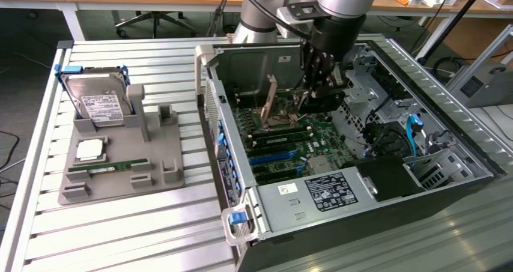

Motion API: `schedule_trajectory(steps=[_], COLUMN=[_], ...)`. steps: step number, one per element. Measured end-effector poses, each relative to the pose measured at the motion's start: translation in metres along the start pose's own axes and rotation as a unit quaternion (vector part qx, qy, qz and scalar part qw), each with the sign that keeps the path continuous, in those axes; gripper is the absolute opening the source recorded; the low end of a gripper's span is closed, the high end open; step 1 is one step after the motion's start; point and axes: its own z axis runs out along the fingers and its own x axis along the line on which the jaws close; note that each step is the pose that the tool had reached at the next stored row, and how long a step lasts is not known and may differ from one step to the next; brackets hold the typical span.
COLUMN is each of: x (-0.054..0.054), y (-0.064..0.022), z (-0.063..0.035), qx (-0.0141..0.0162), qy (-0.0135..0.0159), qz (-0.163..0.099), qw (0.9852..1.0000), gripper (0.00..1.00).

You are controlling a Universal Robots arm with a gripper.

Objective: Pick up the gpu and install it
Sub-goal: 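Insert the gpu into the slot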

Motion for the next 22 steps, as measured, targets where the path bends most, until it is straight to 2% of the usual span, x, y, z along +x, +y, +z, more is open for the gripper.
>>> schedule_trajectory(steps=[22], x=[0.0082], y=[-0.0002], z=[0.0002], qx=[0.0000], qy=[0.0037], qz=[0.000], qw=[1.0000], gripper=[0.27])
